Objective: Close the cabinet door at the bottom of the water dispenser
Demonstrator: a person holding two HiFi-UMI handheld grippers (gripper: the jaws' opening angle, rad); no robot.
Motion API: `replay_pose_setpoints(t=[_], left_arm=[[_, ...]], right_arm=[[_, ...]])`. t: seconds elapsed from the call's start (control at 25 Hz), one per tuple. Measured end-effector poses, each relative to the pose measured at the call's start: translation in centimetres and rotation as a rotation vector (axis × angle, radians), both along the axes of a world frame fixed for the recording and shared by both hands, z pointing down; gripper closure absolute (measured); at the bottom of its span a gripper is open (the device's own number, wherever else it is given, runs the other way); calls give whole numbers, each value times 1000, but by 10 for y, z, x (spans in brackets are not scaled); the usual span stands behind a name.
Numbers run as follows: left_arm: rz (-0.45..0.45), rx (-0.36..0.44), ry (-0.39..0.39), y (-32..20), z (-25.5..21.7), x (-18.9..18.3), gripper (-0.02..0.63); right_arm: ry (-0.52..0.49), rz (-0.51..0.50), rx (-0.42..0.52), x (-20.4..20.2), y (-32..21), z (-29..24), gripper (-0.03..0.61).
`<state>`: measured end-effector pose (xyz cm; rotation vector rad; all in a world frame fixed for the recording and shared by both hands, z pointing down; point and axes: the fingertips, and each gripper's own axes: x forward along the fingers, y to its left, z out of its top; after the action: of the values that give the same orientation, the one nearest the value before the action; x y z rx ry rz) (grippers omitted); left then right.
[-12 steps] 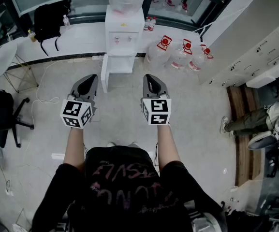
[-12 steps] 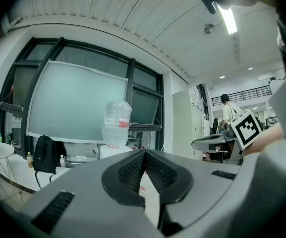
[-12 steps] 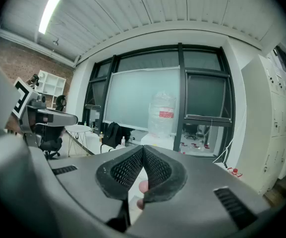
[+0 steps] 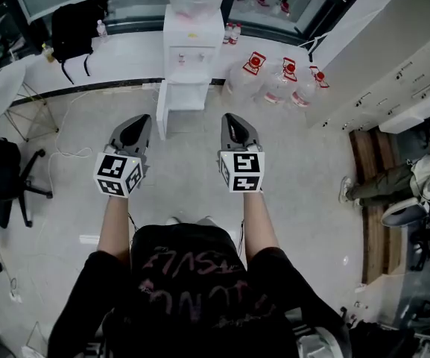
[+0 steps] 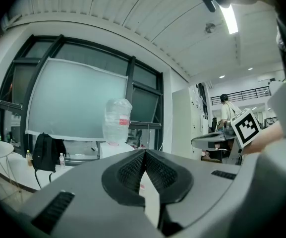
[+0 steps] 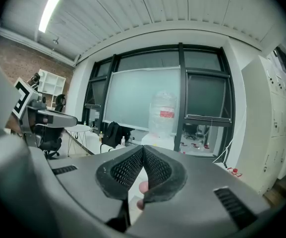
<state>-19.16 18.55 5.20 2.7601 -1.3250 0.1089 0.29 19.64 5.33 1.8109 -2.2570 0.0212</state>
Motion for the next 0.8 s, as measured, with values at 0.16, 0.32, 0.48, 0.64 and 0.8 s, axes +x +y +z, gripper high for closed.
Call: replay_pose_setpoints(t=[0.16,0.32,0.48,0.64,0.8], left_arm=[[17,-15,-4,1,7,-5,600],[17,-32,2,1,15,-13,600],[16,-40,6,-6,21,-15,600],[11,-56,5,-20,29,-14,600],[-4,-70,-3,-39,39,-13,600]], right_arm=[[7,7,-15,-4,2,6,566],[7,22,-33,-4,4,16,566],[14,28,-48,-2,-3,23,566],[7,20,-51,0,-19,28,566],[-26,10,-37,4,-45,30,566]])
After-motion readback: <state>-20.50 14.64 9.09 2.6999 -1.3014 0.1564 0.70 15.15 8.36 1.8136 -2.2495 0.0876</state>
